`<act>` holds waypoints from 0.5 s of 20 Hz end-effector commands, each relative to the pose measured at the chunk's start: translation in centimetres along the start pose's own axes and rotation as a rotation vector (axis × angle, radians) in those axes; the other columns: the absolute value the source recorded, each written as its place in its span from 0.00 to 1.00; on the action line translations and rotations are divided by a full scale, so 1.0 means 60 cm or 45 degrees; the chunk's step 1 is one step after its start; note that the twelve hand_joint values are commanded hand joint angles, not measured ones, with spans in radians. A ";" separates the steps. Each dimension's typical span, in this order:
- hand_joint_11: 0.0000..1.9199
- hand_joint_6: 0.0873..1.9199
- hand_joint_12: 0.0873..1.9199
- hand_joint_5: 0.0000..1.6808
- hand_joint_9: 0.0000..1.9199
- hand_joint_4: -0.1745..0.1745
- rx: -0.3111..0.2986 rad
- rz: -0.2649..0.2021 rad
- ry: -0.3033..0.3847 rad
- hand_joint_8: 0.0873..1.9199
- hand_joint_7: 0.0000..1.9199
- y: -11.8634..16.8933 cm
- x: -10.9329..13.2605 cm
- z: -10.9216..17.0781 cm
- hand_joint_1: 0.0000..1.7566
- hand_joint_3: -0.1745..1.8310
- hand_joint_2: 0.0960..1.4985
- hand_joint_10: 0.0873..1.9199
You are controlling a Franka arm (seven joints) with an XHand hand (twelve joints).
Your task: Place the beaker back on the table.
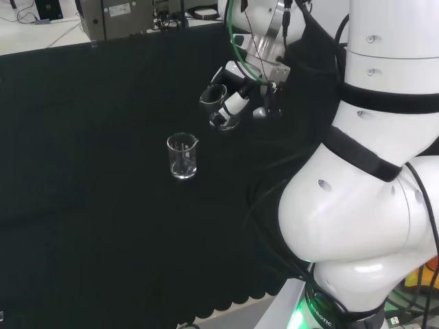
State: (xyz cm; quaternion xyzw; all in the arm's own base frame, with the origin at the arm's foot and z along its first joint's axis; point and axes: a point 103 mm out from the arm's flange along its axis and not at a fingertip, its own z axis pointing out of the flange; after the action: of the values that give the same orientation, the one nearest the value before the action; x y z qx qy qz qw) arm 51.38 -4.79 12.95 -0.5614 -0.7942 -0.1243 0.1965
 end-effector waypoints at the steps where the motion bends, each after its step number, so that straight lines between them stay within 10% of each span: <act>1: 0.76 0.17 0.24 0.82 0.93 0.00 -0.066 -0.023 0.060 0.14 0.75 0.042 -0.024 0.024 0.75 0.33 0.44 0.00; 10: 0.75 0.17 0.24 0.81 0.92 0.00 -0.059 -0.019 0.141 0.14 0.74 0.073 -0.047 0.071 0.75 0.31 0.45 0.00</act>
State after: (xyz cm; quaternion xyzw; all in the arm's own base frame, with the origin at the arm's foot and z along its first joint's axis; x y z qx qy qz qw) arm 54.69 -4.40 9.36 -0.5561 -0.7882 -0.1583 0.2107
